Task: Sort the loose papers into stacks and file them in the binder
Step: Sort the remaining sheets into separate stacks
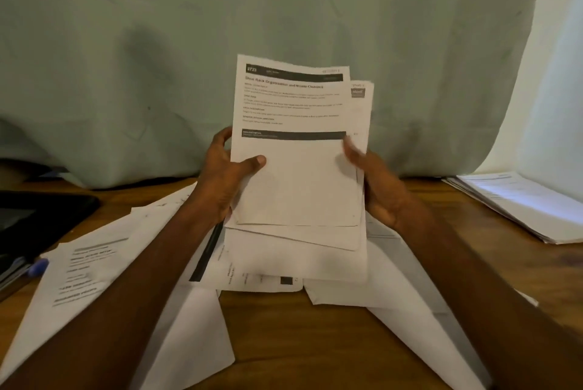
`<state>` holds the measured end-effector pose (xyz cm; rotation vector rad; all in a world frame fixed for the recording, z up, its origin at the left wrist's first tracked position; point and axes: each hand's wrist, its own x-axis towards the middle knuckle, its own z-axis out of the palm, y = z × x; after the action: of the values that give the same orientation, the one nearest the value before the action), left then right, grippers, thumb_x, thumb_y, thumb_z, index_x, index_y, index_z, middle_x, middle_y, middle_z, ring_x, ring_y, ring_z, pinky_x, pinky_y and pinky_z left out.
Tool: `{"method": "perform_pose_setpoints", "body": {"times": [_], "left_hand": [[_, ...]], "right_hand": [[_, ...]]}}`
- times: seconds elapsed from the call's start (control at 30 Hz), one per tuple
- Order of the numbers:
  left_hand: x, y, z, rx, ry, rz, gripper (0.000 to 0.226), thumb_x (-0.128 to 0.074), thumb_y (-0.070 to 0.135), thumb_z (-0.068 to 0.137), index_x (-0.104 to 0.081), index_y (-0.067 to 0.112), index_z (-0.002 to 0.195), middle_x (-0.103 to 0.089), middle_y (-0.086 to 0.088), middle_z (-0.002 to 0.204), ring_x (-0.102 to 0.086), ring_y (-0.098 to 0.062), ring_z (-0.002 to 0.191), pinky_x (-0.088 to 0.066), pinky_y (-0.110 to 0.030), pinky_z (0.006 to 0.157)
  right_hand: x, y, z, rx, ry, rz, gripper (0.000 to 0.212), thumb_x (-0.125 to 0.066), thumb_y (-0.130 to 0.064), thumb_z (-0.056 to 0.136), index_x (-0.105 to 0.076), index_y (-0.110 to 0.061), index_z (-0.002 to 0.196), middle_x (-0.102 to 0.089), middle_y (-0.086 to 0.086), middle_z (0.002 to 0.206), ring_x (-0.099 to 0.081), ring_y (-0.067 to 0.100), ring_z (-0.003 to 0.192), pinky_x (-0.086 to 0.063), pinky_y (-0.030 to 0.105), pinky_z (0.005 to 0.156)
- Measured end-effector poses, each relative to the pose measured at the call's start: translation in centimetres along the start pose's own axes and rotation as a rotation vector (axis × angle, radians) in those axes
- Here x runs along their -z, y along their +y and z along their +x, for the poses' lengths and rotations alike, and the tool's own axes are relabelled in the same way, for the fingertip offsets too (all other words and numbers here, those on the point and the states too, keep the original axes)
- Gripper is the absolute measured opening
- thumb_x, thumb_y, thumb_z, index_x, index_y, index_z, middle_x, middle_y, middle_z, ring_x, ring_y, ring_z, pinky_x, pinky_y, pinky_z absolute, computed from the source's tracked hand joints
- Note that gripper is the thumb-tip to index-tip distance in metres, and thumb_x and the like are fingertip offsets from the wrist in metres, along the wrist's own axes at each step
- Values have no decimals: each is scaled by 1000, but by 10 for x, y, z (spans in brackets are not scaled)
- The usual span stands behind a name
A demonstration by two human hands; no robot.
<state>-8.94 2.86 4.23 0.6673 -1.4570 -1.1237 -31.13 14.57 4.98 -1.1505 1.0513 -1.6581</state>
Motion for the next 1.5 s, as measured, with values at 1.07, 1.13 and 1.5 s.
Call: {"method": "perform_pose_setpoints", "body": {"times": [1.07,1.13,1.5], "left_hand": [[38,71,-170,-180,-111,277,69,-76,36,86,-36,36,143,-55,19,134,-57,7,115,-55,-29,93],[39,61,-178,-137,-102,267,64,-75,39,85,-45,33,141,-60,20,131,-60,9,109,-57,-30,89],[9,68,-174,-192,96,222,42,-69,28,97,-39,25,125,-58,16,124,-59,5,106,-48,-1,77]], "right_hand": [[-66,-39,-166,377,298,-266,27,-74,-22,91,-68,-30,116,-76,-5,113,-72,15,104,-60,38,89],[-64,-28,-169,280,302,-300,26,-74,-27,91,-67,-32,115,-76,-8,111,-71,14,102,-58,40,94],[-75,-17,-175,254,358,-372,35,-73,-32,94,-63,-31,127,-70,-18,113,-69,1,99,-57,16,79]]}}
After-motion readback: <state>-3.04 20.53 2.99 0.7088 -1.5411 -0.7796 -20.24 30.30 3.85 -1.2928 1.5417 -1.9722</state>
